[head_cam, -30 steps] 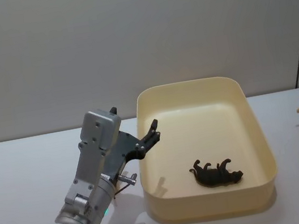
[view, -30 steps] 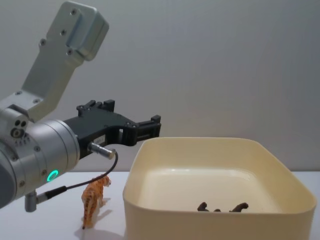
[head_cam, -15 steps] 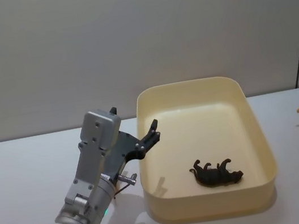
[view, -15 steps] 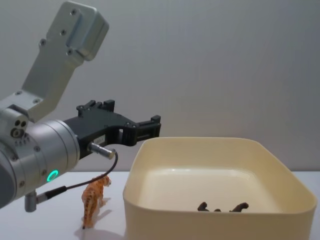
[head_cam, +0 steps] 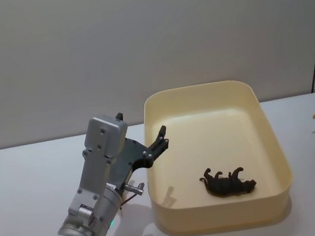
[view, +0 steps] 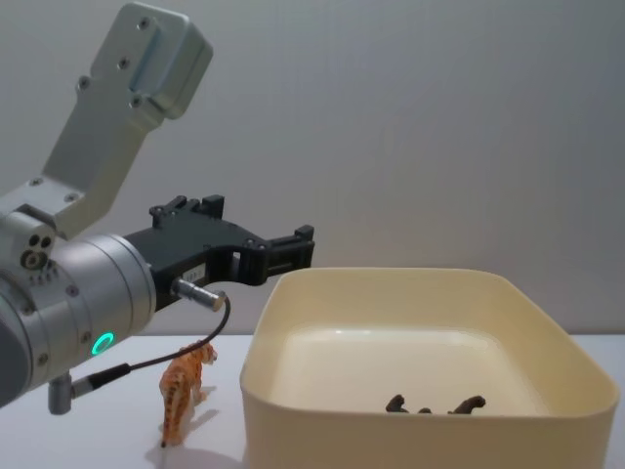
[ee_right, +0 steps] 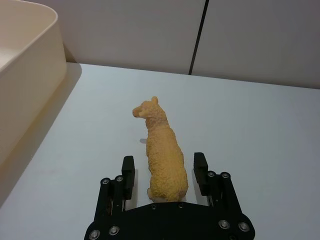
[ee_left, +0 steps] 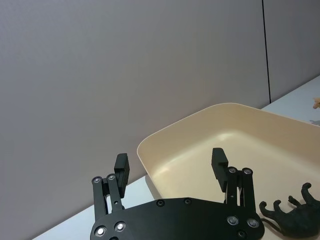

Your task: Pick up the toy alternately with two hands and place it into the central storage box.

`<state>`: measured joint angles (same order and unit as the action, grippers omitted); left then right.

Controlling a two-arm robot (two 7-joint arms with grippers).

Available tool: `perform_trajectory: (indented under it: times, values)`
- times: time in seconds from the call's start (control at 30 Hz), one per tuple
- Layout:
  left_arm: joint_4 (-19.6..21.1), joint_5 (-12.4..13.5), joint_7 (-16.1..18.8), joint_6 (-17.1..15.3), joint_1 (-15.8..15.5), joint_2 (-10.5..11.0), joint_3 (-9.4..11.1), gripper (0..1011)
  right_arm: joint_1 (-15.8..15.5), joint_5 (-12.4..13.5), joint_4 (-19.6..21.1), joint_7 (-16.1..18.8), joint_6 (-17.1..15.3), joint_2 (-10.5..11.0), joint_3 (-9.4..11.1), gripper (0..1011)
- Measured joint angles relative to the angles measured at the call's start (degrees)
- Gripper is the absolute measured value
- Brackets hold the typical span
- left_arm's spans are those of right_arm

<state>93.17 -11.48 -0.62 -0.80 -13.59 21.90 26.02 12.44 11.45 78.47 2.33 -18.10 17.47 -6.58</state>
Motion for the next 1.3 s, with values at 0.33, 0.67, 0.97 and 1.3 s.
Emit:
perform_trajectory:
  times: [0.33, 0.67, 0.97, 1.3]
  values:
    - [0.0, 0.0, 0.0, 0.0, 0.0, 0.0, 0.0, 1001, 0.6, -0.3, -0.8, 0.4, 0.3, -0.3, -0.2, 400]
    - [0.0, 0.0, 0.0, 0.0, 0.0, 0.0, 0.0, 1001, 0.1, 2.1, 2.6, 3.1, 0.6, -0.5, -0.2, 338]
    - [0.0, 0.0, 0.0, 0.0, 0.0, 0.0, 0.0, 1001, 1.0, 4.1, 7.1, 6.2, 0.9, -1.4, -0.8, 338]
    - [0.0, 0.0, 0.0, 0.0, 0.0, 0.0, 0.0, 1001, 4.2, 3.9, 9.5, 10.4, -0.5, -3.6, -2.7, 338]
